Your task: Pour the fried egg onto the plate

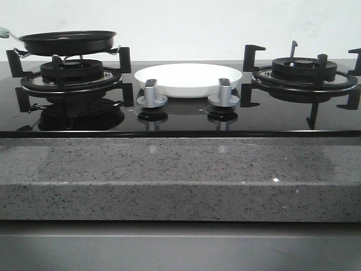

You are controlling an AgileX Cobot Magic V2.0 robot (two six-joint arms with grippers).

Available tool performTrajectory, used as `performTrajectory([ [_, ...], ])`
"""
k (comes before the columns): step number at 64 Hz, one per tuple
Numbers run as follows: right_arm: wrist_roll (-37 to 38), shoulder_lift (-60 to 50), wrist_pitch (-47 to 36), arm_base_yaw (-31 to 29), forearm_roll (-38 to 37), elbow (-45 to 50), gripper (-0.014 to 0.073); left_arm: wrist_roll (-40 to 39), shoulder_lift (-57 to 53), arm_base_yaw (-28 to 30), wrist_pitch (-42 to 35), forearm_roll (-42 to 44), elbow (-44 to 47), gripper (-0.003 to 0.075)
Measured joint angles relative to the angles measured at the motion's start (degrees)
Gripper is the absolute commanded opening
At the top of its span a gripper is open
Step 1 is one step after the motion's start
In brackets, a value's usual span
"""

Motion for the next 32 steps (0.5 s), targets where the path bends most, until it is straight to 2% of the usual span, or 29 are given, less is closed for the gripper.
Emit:
performTrajectory([
  [5,0.0,0.47,0.11,0.0,-0.11,-0.11,-0.0046,0.0,0.28,0.0,-0.2,0.09,-0.12,0.005],
  [11,0.0,0.47,0.1,0.0,-0.2,-0.11,0.0046,0.0,0.28,0.0,-1.01,0.09,-0.12,0.023],
  [16,0.0,0.47,0.1,0.0,-0.2,-0.11,0.0185,0.0,0.28,0.0,-1.11,0.09,-0.12,0.0419],
  [22,0.0,0.47,0.1,0.0,-0.2,-0.11,0.0388,0.0,0.28,0.0,-1.11,0.09,-0.12,0.0575],
  [28,0.0,0.47,-0.1,0.0,-0.2,-0.11,0.0548,0.0,0.28,0.0,-1.2,0.09,-0.12,0.0626],
  [32,0.0,0.51,-0.35,0.0,-0.2,-0.11,0.0591,0.0,0.28,0.0,-1.2,0.09,-0.12,0.0626],
])
